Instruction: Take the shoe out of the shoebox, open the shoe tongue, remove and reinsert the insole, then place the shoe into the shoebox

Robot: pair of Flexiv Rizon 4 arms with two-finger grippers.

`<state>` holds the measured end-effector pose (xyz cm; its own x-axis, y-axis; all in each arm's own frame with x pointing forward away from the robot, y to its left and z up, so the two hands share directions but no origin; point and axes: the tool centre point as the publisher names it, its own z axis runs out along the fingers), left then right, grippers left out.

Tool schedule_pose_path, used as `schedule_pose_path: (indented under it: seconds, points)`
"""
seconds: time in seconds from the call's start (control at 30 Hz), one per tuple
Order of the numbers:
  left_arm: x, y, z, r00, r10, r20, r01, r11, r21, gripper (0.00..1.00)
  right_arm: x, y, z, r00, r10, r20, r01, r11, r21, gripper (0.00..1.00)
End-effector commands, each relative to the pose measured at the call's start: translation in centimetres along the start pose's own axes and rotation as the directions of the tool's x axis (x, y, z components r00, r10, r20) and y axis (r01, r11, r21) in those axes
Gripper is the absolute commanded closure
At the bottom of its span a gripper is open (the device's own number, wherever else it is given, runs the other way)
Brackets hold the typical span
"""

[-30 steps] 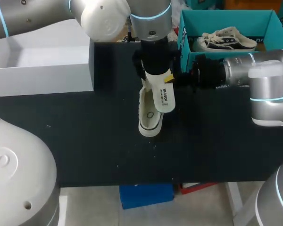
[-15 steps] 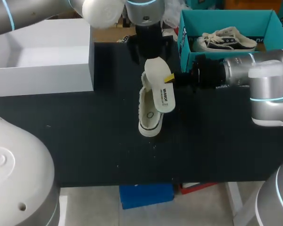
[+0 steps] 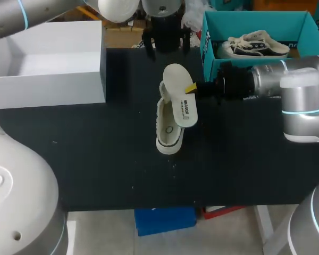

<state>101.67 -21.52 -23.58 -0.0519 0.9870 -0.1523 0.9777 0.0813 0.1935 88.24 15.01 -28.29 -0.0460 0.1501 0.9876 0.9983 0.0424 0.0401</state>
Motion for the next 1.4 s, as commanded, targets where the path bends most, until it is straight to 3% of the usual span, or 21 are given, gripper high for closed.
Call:
schedule_pose_path:
  seconds: [0.03,0.2,0.43,0.97,1.4]
  points:
    - [-0.5,0.9,0.6,1.0,0.0,-0.002,0.0,1.0,0.011,0.0,0.0,0.0,0.1,1.0,0.001,0.002,-0.001,1.0,0.0,1.0]
    - [-0.6,1.2,0.5,1.0,-0.011,0.003,0.01,1.0,0.013,0.0,0.0,0.0,0.1,1.0,0.001,0.002,-0.001,1.0,0.0,1.0]
    - [-1.0,-0.7,-0.6,1.0,-0.002,0.013,0.001,1.0,0.008,0.0,0.0,0.0,0.1,1.0,0.001,0.002,-0.001,1.0,0.0,1.0]
    - [-1.4,-10.4,-3.1,0.998,0.062,0.023,-0.063,0.997,0.035,0.0,0.0,0.0,0.1,1.0,0.001,0.002,-0.001,1.0,0.0,1.0]
    - [-1.3,-15.5,-4.1,0.997,0.078,0.019,-0.079,0.995,0.066,0.0,0.0,0.0,0.1,1.0,0.001,0.002,-0.001,1.0,0.0,1.0]
